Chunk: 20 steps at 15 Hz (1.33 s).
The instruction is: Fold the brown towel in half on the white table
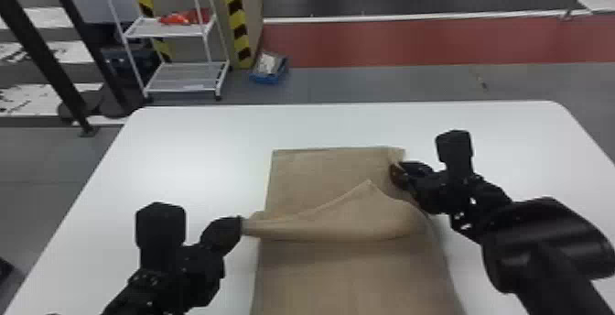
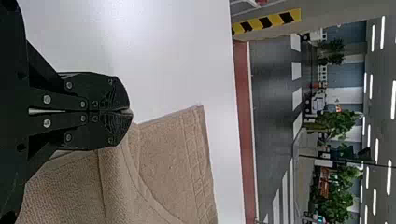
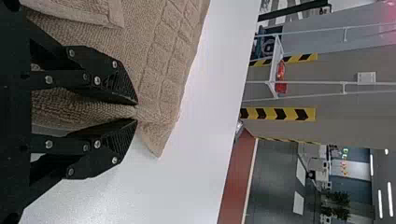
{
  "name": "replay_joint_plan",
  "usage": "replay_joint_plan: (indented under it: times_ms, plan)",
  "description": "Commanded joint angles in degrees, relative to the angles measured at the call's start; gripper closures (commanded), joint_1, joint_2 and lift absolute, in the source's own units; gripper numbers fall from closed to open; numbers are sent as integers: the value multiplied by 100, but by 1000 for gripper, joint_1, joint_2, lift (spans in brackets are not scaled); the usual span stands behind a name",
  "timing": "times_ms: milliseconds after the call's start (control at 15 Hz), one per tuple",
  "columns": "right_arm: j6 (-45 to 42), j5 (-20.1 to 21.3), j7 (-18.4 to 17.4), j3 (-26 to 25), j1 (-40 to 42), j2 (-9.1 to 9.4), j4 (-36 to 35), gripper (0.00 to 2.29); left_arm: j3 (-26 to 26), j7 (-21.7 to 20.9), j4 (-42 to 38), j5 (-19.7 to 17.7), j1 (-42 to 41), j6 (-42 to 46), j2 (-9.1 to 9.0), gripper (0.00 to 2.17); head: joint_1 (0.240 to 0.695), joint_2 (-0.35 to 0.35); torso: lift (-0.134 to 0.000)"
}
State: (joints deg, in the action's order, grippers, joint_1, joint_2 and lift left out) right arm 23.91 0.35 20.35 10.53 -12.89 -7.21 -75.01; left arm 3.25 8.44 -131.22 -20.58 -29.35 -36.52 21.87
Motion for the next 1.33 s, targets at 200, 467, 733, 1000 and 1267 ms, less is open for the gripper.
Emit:
replay_joint_plan:
  times_ms: [200, 467, 733, 1000, 1267]
  plan:
    - [-22, -61, 39, -279, 402, -44, -832, 1423, -18, 9, -44, 1, -18, 17, -7, 1325, 695, 88, -123]
    - [259, -316, 39, -763, 1008, -465, -2150, 1423, -18, 44, -79, 19, -18, 88, -33, 1325, 695, 66, -123]
    - [365, -387, 39, -1650, 1931, -694, -3178, 1420, 0, 88, -96, 36, 9, 176, -51, 1325, 695, -3, -123]
    - [66, -422, 48, -2661, 3161, -580, -3916, 1420, 35, 106, -17, 36, 97, 246, -51, 1325, 695, -101, -123]
    - [171, -413, 153, -3329, 4207, -211, -4857, 1420, 105, 158, 0, 115, 193, 246, -51, 1325, 695, -179, -123]
